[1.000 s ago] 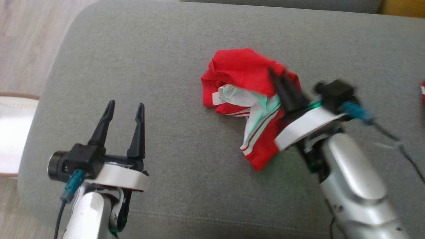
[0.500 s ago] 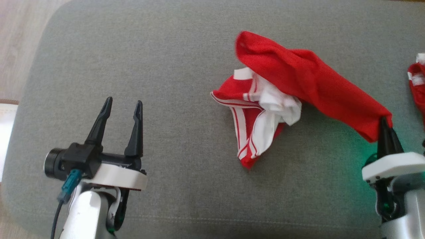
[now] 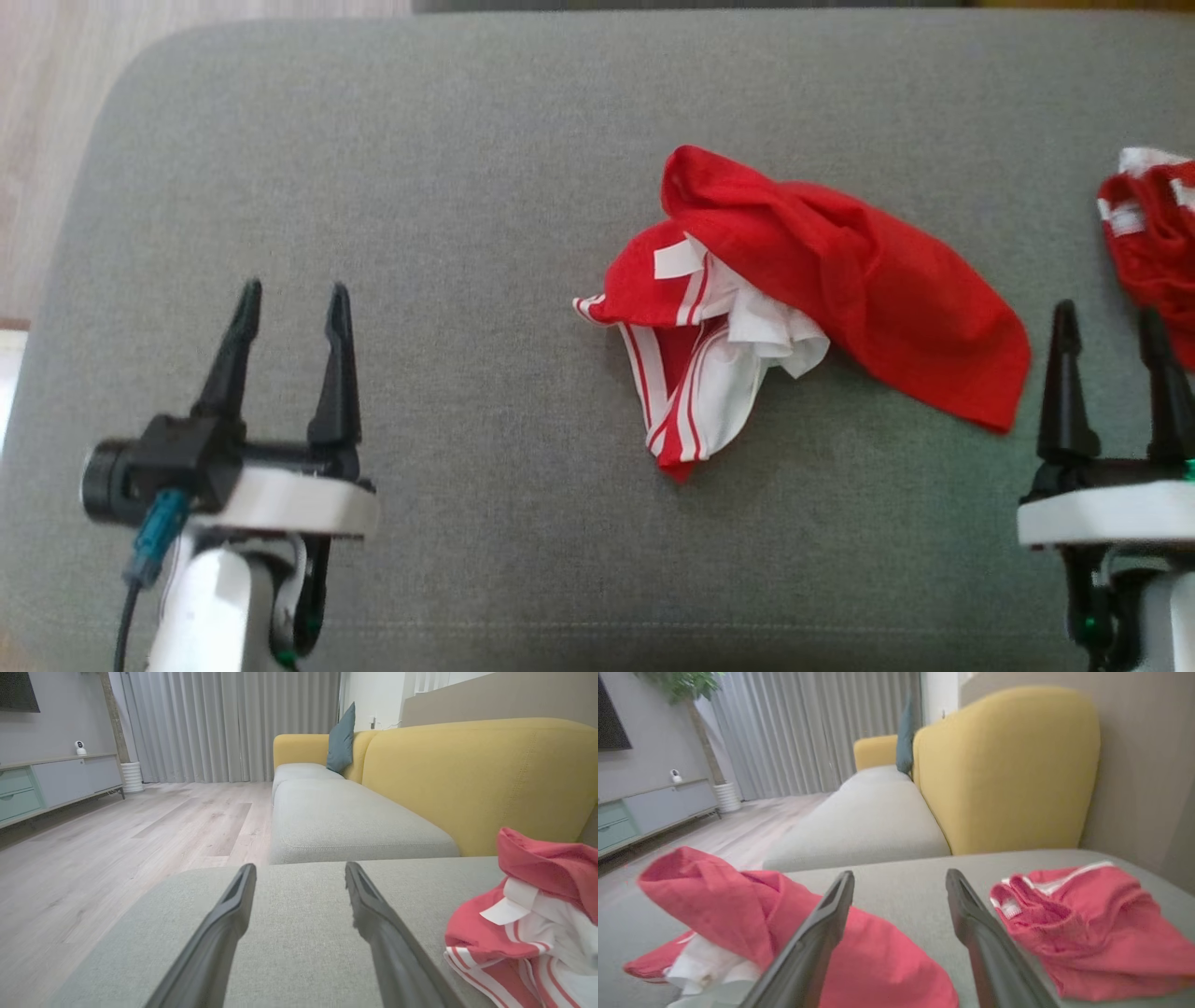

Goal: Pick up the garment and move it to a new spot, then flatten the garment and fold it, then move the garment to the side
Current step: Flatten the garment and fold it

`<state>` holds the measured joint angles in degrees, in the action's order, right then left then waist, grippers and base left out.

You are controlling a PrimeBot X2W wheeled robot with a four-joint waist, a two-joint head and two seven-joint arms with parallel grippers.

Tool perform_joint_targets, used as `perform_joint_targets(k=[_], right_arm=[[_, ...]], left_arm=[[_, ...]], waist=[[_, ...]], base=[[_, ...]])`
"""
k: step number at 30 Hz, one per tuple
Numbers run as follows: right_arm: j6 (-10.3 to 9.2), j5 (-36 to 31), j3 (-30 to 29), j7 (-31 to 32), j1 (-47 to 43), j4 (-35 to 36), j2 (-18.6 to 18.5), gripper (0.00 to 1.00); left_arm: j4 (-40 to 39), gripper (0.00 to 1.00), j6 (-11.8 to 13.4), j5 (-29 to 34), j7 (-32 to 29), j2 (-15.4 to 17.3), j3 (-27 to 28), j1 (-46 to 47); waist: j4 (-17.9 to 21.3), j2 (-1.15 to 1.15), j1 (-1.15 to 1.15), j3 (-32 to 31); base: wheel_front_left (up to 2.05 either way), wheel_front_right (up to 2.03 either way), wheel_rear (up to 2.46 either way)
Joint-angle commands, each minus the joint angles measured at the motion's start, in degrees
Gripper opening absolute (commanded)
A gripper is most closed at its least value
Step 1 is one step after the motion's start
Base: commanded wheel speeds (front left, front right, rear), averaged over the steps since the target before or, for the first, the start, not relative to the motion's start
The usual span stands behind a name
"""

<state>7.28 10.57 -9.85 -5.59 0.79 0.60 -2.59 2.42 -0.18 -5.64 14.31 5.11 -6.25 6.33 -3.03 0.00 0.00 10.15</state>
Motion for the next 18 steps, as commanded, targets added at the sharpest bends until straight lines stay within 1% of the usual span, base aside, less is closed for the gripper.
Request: perform_joint_targets(k=[1,4,7,11,18], right_arm=[[0.21,-1.6,2.4,-0.7,-0.3,4.4,-0.8,1.0],[0.21,-3.3,5.1,-0.6,-2.5,8.9,-0.6,1.0],[0.21,-3.8,8.2,0.7,-4.5,11.1,-0.5,1.0],[0.21,-3.5,11.4,2.1,-6.7,11.8,-0.4,1.0],[0.21,-2.6,12.2,2.9,-8.2,11.7,-0.3,1.0]], left_arm=[[-1.7,1.0,0.2,-0.4,0.7,0.4,2.4,-0.4],[-1.4,1.0,0.0,-0.3,0.7,0.3,2.8,-1.6],[-1.2,1.0,-0.4,-0.5,0.7,0.2,3.2,-2.7],[-0.6,1.0,-0.9,-0.2,0.7,0.4,3.5,-4.4],[0.1,1.0,-0.8,0.8,0.7,0.6,3.6,-5.6]], waist=[[0.0,0.0,0.0,-1.1],[0.0,0.0,0.0,-2.5],[0.1,0.0,0.0,-3.8],[0.3,0.0,0.0,-5.4],[0.5,0.0,0.0,-6.3]], base=[[0.0,0.0,0.0],[0.0,0.0,0.0],[0.0,0.0,0.0],[0.0,0.0,0.0],[0.0,0.0,0.0]])
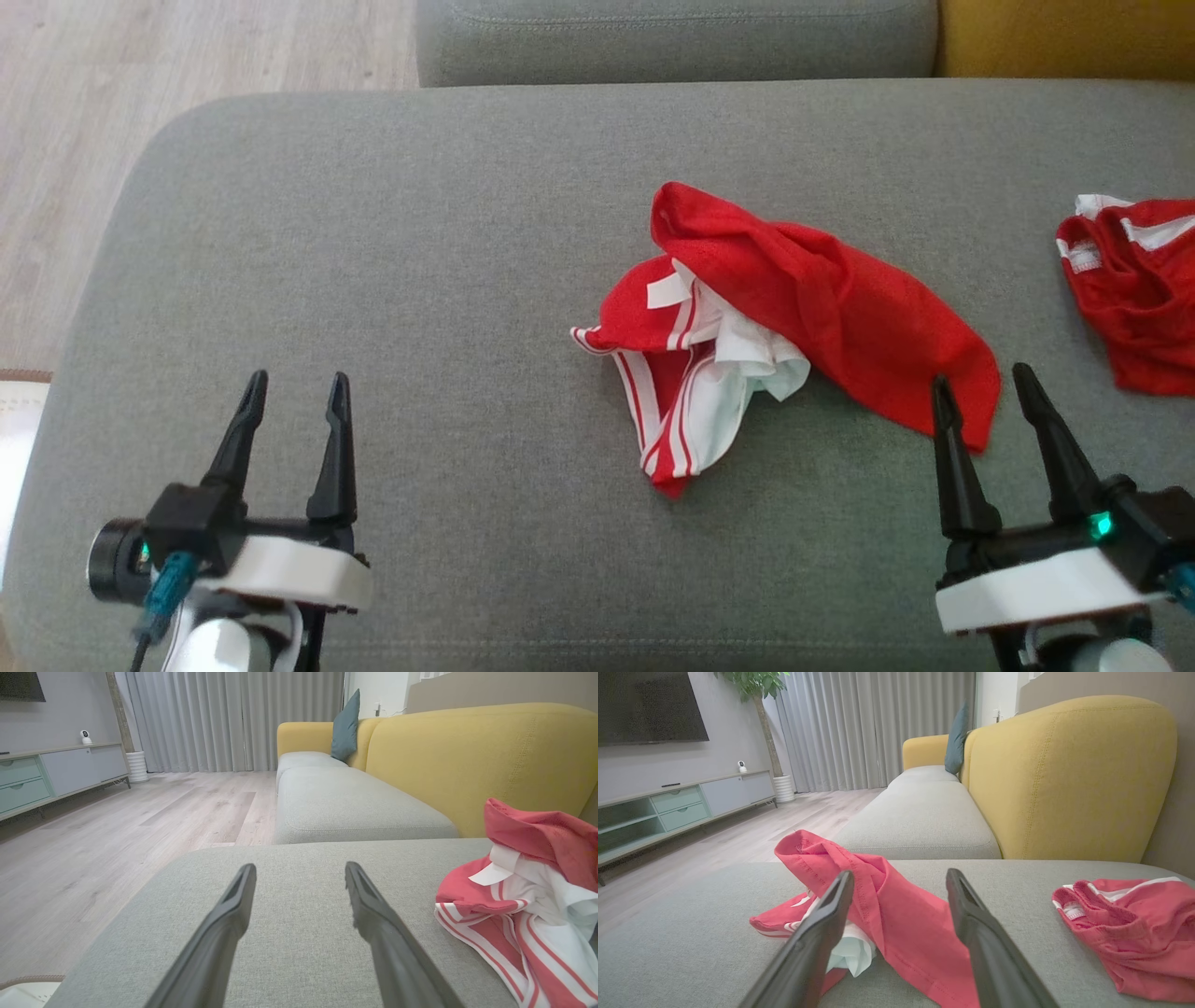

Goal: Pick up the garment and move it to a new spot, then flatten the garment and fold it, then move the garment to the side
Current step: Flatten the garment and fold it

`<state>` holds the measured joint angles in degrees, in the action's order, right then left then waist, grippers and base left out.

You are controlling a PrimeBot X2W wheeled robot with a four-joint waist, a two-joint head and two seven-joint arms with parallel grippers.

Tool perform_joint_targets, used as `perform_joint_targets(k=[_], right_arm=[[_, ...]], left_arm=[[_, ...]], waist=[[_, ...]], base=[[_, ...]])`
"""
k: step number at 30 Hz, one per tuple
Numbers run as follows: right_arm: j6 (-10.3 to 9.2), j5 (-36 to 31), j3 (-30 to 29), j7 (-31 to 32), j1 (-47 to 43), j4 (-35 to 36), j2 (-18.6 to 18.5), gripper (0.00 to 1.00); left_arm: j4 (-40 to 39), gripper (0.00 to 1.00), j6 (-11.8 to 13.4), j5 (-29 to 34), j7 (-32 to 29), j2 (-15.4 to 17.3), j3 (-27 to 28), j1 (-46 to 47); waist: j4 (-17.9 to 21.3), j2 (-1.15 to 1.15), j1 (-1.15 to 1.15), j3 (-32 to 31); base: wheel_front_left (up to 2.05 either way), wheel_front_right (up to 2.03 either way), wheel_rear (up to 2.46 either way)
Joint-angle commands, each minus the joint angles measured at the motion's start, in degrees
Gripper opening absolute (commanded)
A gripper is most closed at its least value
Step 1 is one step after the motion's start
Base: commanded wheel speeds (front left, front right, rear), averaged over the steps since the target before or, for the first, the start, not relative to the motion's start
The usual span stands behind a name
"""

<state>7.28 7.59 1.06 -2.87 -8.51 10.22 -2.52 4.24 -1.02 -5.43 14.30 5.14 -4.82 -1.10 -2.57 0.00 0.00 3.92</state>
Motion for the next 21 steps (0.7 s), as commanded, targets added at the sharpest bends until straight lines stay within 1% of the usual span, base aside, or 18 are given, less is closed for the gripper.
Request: perform_joint_targets(k=[1,7,11,13,16,21], right_arm=[[0.21,0.5,1.4,0.2,1.0,2.0,-0.4,1.0],[0.21,0.6,1.5,0.7,1.0,1.7,-0.4,1.0],[0.21,0.8,1.2,1.2,1.5,1.3,-0.4,1.0],[0.21,0.5,2.0,2.2,2.6,0.6,-0.5,1.0],[0.21,0.3,5.0,4.8,6.4,-1.0,-2.3,1.0],[0.21,1.2,13.3,11.2,16.7,-4.1,-6.5,1.0]], left_arm=[[-1.8,1.0,0.0,0.7,0.7,0.5,2.1,1.6],[-1.6,1.0,0.0,1.1,0.7,0.3,1.9,1.4],[-1.9,1.0,0.0,1.5,0.7,0.1,1.5,2.1],[-2.3,1.0,0.0,1.6,0.7,0.0,1.3,2.6],[-2.7,1.0,0.0,1.8,0.7,-0.2,0.7,3.7],[-2.8,1.0,0.0,1.8,0.7,-0.7,-0.5,5.4]], waist=[[0.0,0.0,0.0,-0.1],[0.0,0.0,0.0,-0.2],[-0.4,0.0,0.0,0.6],[-0.7,0.0,0.0,1.4],[-1.4,0.0,0.0,2.8],[-2.7,0.0,0.0,5.1]], base=[[0.0,0.0,0.0],[0.0,0.0,0.0],[0.0,0.0,0.0],[0.0,0.0,0.0],[0.0,0.0,0.0],[0.0,0.0,0.0]])
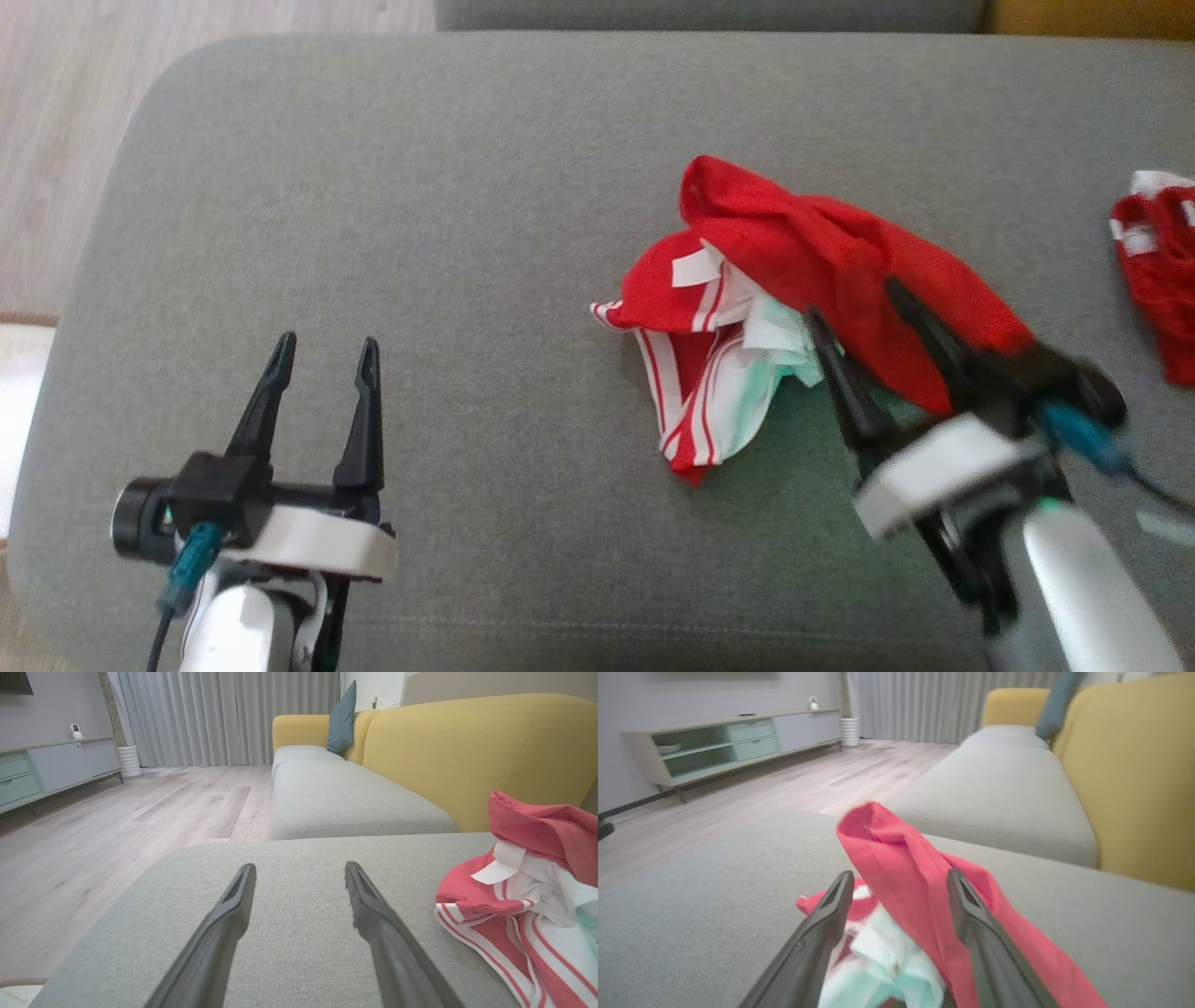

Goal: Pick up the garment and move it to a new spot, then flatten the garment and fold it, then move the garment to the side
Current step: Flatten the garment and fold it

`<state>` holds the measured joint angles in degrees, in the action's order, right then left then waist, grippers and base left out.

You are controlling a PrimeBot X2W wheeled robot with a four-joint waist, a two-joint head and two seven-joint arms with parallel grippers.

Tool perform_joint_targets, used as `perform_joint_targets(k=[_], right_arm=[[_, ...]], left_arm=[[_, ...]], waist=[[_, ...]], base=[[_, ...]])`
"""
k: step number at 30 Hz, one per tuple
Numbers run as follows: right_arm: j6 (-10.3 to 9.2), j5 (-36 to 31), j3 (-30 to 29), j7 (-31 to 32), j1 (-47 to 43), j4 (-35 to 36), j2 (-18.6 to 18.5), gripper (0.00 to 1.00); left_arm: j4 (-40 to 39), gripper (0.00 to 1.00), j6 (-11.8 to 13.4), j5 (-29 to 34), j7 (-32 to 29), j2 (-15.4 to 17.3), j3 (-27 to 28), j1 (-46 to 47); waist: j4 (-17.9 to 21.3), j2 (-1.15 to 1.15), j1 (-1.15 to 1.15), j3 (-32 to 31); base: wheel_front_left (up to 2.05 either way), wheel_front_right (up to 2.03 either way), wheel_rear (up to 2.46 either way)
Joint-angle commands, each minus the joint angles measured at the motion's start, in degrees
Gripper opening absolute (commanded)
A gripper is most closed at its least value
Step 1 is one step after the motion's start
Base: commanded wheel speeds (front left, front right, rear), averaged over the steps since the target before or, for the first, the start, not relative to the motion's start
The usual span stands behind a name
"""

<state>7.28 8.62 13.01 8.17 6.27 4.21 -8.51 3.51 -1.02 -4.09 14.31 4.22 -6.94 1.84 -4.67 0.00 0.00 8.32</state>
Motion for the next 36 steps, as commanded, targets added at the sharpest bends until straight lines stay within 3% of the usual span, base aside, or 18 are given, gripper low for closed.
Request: perform_joint_targets(k=[1,13,14,15,16,17,23,30,36], right_arm=[[0.21,0.3,3.0,1.4,4.1,1.2,-1.4,1.0],[0.21,-2.5,18.2,13.0,25.1,-13.6,-6.8,1.0],[0.21,-2.9,18.9,12.6,26.3,-14.2,-6.9,0.96],[0.21,-3.2,19.4,12.7,27.1,-15.0,-7.0,0.49],[0.21,-3.6,19.6,12.8,27.8,-15.7,-7.1,0.12],[0.21,-3.9,19.5,12.5,28.2,-16.1,-7.0,0.0],[0.21,-1.4,12.9,8.6,26.0,-15.1,-5.7,0.0],[0.21,1.5,-8.9,2.3,10.1,-5.3,-0.3,0.0],[0.21,3.0,-22.5,0.5,-3.7,-0.4,4.8,0.0]], left_arm=[[-2.1,1.0,-0.1,0.4,0.7,0.1,1.4,2.8],[-1.7,1.0,-0.2,-0.2,0.7,-0.7,-0.2,5.8],[-1.8,1.0,-0.2,-0.2,0.7,-0.7,-0.2,5.9],[-1.8,1.0,-0.2,-0.2,0.7,-0.7,-0.3,6.1],[-1.8,1.0,-0.2,-0.2,0.7,-0.8,-0.3,6.2],[-1.9,1.0,-0.2,-0.2,0.7,-0.8,-0.3,6.3],[-1.9,1.0,-0.2,0.0,0.7,-0.9,-0.3,6.6],[-2.4,1.0,-0.1,0.4,0.7,-0.9,0.3,6.4],[-2.8,1.0,-0.3,0.7,0.7,-0.6,0.9,6.4]], waist=[[-0.9,0.0,0.0,1.1],[-2.5,0.0,0.0,4.9],[-2.5,0.0,0.0,5.1],[-2.5,0.0,0.0,5.3],[-2.4,0.0,0.0,5.5],[-2.3,0.0,0.0,5.7],[-1.8,0.0,0.0,5.8],[-0.6,0.0,0.0,5.8],[0.5,0.0,0.0,6.3]], base=[[0.0,0.0,0.0],[0.0,0.0,0.0],[0.0,0.0,0.0],[0.0,0.0,0.0],[0.0,0.0,0.0],[0.0,0.0,0.0],[0.0,0.0,0.0],[0.0,0.0,0.0],[0.0,0.0,0.0]])
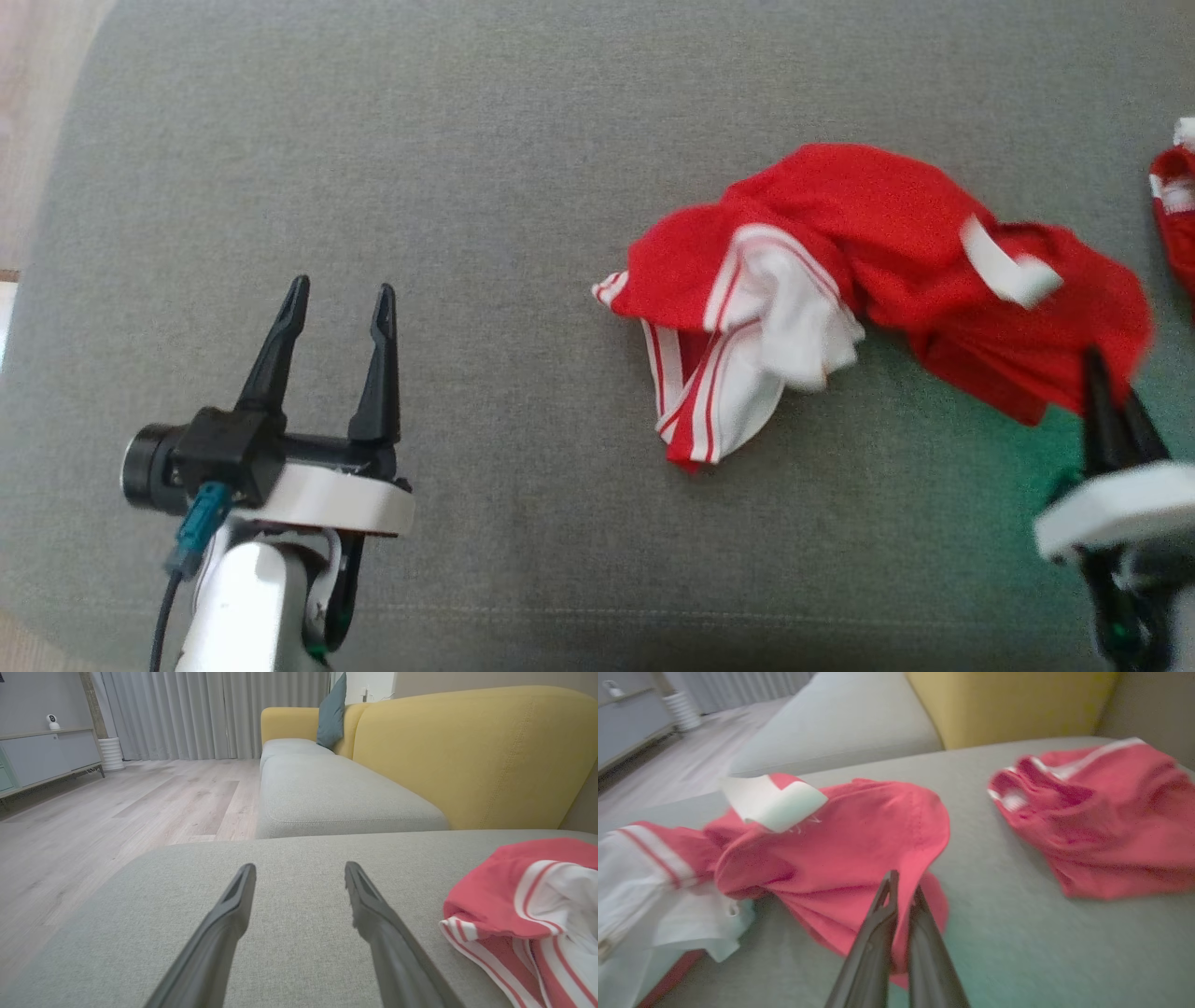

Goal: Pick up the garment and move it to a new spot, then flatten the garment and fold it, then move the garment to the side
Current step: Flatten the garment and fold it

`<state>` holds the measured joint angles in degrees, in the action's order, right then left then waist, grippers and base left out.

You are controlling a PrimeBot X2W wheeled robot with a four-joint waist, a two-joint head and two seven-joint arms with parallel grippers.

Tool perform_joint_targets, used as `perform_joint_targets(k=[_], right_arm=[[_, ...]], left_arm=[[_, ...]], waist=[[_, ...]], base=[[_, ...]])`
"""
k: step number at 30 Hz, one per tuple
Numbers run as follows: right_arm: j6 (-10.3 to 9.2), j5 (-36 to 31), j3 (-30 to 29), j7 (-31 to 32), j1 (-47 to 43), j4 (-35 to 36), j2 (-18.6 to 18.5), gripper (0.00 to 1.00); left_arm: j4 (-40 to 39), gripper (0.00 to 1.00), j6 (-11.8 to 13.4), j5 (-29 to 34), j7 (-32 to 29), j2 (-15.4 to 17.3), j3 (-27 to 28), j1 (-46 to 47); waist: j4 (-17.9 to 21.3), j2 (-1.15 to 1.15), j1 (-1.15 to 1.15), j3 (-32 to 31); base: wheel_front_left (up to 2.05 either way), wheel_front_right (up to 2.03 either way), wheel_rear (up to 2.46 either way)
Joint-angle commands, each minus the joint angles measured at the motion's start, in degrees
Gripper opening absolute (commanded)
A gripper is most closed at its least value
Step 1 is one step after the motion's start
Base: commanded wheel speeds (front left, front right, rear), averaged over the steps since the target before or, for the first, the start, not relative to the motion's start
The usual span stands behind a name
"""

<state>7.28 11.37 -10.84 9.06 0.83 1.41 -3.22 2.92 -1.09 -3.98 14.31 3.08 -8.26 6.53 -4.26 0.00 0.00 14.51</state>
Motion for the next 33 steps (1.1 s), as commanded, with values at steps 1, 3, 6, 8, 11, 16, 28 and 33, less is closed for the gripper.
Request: perform_joint_targets(k=[1,3,6,8,11,16,28,33], right_arm=[[0.21,0.6,-0.4,-0.9,0.4,2.3,-0.2,0.0],[0.21,2.1,-2.6,-1.8,-1.2,1.4,0.2,0.0],[0.21,4.8,-3.2,-3.3,-1.9,-0.8,0.3,0.0],[0.21,5.8,-2.5,-4.4,-1.7,-2.4,0.3,0.0],[0.21,6.9,-1.0,-6.1,-0.9,-4.2,0.3,1.0],[0.21,4.4,1.3,-12.0,-0.6,-2.7,0.3,1.0],[0.21,-3.6,5.7,-17.9,-4.4,7.5,-0.2,1.0],[0.21,-4.4,8.3,-16.2,-4.9,9.0,-0.2,1.0]], left_arm=[[-2.3,1.0,-0.2,0.7,0.7,0.6,2.4,1.7],[-2.5,1.0,-0.2,0.8,0.7,0.7,2.7,1.7],[-2.6,1.0,-0.1,0.9,0.7,1.0,3.2,1.5],[-2.7,1.0,-0.1,1.0,0.7,1.2,3.4,1.4],[-2.7,1.0,-0.2,1.0,0.7,1.3,3.5,1.2],[-3.1,1.0,0.0,0.9,0.7,1.2,3.6,0.8],[-4.3,1.0,1.0,0.8,0.7,1.0,4.5,-2.6],[-4.7,1.0,1.0,1.0,0.7,1.0,4.3,-4.0]], waist=[[0.3,0.0,0.0,0.2],[0.8,0.0,0.0,0.5],[1.4,0.0,0.0,0.7],[1.6,0.0,0.0,0.8],[1.9,0.0,0.0,0.8],[1.8,0.0,0.0,0.2],[1.7,0.0,0.0,-3.8],[1.7,0.0,0.0,-4.7]], base=[[0.0,0.0,0.0],[0.0,0.0,0.0],[0.0,0.0,0.0],[0.0,0.0,0.0],[0.0,0.0,0.0],[0.0,0.0,0.0],[0.0,0.0,0.0],[0.0,0.0,0.0]])
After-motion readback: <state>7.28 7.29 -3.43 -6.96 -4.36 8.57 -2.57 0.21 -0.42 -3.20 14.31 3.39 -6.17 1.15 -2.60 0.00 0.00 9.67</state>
